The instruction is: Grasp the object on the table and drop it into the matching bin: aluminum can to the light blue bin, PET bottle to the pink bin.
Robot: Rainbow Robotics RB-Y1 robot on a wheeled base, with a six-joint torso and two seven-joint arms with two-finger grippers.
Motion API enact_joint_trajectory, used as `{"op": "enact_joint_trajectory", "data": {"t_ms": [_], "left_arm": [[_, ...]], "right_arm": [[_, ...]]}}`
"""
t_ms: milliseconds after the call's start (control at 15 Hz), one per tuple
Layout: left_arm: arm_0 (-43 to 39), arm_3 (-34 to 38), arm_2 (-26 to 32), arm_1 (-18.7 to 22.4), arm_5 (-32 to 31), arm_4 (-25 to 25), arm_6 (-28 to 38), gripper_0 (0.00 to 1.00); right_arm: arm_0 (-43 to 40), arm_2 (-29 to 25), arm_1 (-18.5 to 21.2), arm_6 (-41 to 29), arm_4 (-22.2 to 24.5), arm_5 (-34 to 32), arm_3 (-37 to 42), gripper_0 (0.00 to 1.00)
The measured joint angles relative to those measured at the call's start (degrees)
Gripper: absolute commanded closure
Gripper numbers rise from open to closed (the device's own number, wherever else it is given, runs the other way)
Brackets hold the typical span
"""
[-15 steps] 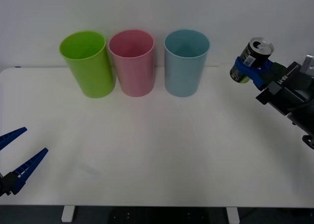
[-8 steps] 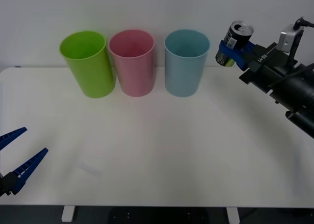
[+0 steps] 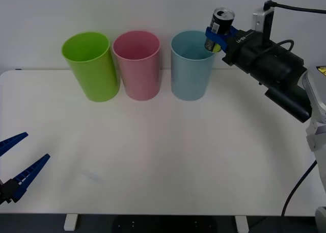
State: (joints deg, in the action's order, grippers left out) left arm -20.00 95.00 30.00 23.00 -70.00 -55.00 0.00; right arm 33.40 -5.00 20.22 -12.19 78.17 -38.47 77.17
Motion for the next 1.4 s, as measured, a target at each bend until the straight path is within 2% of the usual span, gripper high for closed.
{"op": "enact_joint_trajectory", "data": {"t_ms": [333,467,867,1133,1200,1267,1333,1400], "left_arm": [[0.0,0.0,0.0,0.0,0.0,0.0,0.0,0.0],[0.0,0.0,0.0,0.0,0.0,0.0,0.0,0.0],[0.0,0.0,0.0,0.0,0.0,0.0,0.0,0.0],[0.0,0.0,0.0,0.0,0.0,0.0,0.0,0.0],[0.0,0.0,0.0,0.0,0.0,0.0,0.0,0.0],[0.0,0.0,0.0,0.0,0.0,0.0,0.0,0.0],[0.0,0.0,0.0,0.0,0.0,0.0,0.0,0.0],[0.0,0.0,0.0,0.0,0.0,0.0,0.0,0.0]], "right_arm": [[10.1,-4.4,-5.8,1.2,7.9,0.7,-12.8,1.0],[13.4,-6.2,-8.0,1.8,10.7,2.8,-17.5,1.0],[19.1,-6.3,-10.9,4.5,11.4,11.6,-26.2,1.0],[19.6,-6.5,-11.1,5.4,11.4,12.4,-27.0,1.0],[19.6,-6.5,-11.1,5.4,11.4,12.4,-27.0,0.77],[19.6,-6.6,-11.1,5.5,11.4,12.3,-27.0,0.28],[19.6,-6.7,-11.1,5.6,11.4,12.3,-27.0,0.04],[19.6,-6.7,-11.1,5.8,11.4,12.3,-27.0,0.0]]}}
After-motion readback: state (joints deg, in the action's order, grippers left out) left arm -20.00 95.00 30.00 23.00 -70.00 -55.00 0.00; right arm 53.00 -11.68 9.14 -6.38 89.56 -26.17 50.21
